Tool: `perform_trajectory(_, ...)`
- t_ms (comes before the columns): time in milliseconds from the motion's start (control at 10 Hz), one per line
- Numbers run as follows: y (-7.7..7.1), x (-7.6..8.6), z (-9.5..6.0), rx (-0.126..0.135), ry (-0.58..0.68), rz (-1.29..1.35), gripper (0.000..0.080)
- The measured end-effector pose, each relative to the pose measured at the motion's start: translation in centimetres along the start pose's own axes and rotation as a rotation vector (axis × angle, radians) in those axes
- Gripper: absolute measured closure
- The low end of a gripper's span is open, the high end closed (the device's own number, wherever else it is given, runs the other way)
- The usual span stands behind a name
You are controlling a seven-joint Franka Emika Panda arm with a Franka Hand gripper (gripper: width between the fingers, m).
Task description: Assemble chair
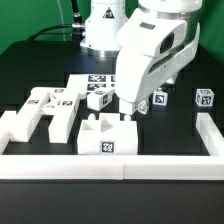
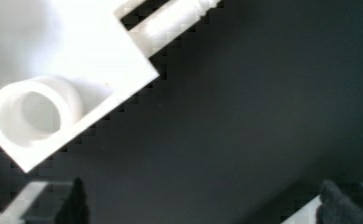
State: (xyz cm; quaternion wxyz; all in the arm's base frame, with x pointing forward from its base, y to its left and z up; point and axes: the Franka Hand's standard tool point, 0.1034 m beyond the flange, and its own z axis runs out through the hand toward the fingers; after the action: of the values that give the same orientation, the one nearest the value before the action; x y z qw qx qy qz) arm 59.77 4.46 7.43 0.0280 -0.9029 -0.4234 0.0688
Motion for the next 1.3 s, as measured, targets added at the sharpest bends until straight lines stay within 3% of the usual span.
perform_trajectory(700, 0.0, 0.0, 0.1, 0.000, 0.000, 0.023, 0.0150)
perform_trajectory(800, 0.4, -0.5, 0.3, -0.004, -0.001, 0.057, 0.0150)
perform_trajectory(1000, 2.1, -1.3, 0.5, -0.042, 0.039, 0.203, 0.0150)
perform_trajectory(1300, 1.5, -0.9, 0.6, -0.028, 0.044, 0.388, 0.0150)
